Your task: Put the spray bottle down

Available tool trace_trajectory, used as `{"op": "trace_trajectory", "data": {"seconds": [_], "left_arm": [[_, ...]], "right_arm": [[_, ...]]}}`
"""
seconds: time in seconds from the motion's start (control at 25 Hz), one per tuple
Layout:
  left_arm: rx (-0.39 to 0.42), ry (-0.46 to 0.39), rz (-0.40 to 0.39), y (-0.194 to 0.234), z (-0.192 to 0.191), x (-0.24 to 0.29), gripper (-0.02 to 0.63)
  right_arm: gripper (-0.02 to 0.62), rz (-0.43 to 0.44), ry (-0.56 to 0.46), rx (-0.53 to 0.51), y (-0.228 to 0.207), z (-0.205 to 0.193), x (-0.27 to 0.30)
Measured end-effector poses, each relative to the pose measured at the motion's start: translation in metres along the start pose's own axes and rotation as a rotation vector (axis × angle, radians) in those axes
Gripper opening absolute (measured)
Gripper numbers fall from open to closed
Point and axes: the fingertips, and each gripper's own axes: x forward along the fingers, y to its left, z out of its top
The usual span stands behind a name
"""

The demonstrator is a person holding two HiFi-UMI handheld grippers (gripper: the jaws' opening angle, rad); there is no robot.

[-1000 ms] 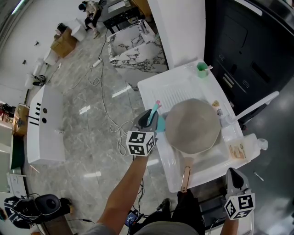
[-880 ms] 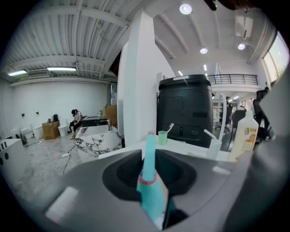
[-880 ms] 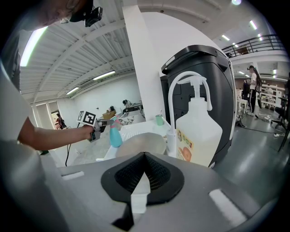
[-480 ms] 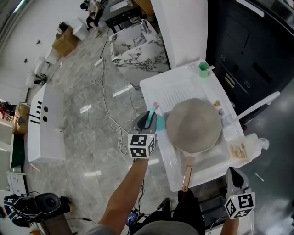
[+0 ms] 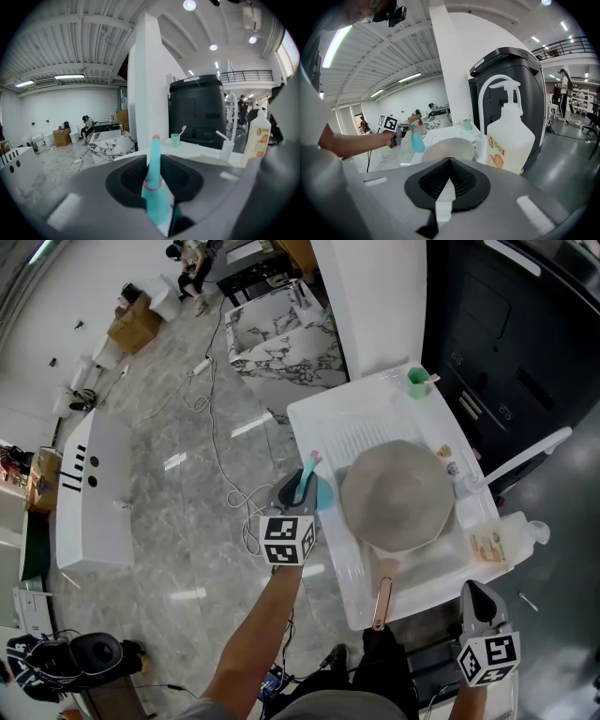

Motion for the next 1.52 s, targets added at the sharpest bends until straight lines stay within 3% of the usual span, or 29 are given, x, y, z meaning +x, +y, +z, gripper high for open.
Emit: {"op": "trace_trajectory", "data": {"seconds": [0.16, 0.68, 1.52], "left_arm": [[-0.004, 0.001, -0.011, -0.002, 0.0, 0.001, 0.083], [-0.12, -0.044, -0.039, -0.011, 0.003, 0.008, 0.087], [-0.057, -0.003, -0.066, -0.029, -0.004, 0.012, 0.118]], "right_arm": [[0.002, 0.0, 0.0, -0.001, 0.0, 0.0, 0.0], [0.002, -0.003, 0.007, 0.003, -0.003, -0.003, 0.003], [0.002, -0.003, 0.005, 0.004, -0.002, -0.003, 0.001]]}}
